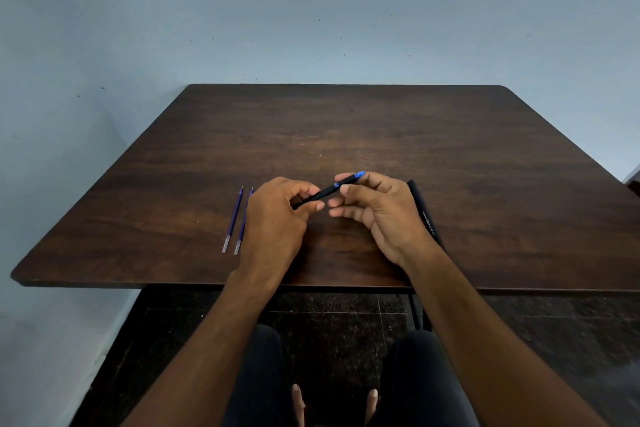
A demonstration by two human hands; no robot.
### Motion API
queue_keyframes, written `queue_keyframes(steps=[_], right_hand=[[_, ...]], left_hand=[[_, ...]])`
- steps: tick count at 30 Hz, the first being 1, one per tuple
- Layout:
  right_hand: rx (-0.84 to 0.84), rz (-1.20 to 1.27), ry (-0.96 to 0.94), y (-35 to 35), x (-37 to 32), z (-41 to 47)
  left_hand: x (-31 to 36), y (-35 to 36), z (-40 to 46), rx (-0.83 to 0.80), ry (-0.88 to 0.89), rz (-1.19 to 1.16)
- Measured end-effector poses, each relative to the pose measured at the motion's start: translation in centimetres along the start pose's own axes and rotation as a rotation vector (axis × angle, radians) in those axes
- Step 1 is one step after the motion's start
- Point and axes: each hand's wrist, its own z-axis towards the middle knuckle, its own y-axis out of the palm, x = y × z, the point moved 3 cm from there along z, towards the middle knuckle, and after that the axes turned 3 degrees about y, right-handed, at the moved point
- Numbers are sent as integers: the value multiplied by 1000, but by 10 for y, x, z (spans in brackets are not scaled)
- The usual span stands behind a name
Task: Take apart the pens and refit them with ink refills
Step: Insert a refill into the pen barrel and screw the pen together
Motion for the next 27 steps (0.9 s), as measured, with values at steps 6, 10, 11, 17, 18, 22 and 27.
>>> queue_keyframes(steps=[6, 10, 11, 17, 18, 22, 27], right_hand=[[39, -21, -1, -1, 0, 0], [51, -19, 11, -1, 1, 0], [39, 0, 12, 0, 1, 1], [6, 24, -27, -2, 0, 1], [8, 20, -31, -2, 0, 1], [32, 0, -31, 0, 0, 0], [13, 44, -7, 1, -1, 0]], left_hand=[[3, 2, -2, 2, 19, -3], [5, 3, -1, -5, 23, 18], [4, 2, -1, -4, 16, 13], [4, 1, 2, -23, -6, 20], [5, 1, 2, -23, -4, 21], [7, 0, 1, -15, 8, 23], [7, 0, 1, -10, -4, 20]])
